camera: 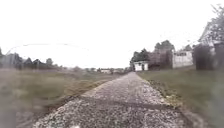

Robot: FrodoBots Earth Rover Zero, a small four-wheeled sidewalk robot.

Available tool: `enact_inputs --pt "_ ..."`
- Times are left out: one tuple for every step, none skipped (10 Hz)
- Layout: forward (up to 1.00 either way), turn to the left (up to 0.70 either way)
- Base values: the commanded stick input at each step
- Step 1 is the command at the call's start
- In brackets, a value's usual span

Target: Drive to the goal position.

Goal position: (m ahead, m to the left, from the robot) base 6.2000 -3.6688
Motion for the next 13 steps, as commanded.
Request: enact_inputs --pt "1.00 0.00" --pt "1.00 0.00" --pt "1.00 0.00" --pt "1.00 0.00" --pt "1.00 0.00" --pt "1.00 -0.11" --pt "1.00 -0.14" --pt "1.00 -0.19" --pt "1.00 -0.28" --pt "1.00 -0.36" --pt "1.00 -0.36" --pt "1.00 -0.37" --pt "1.00 -0.36"
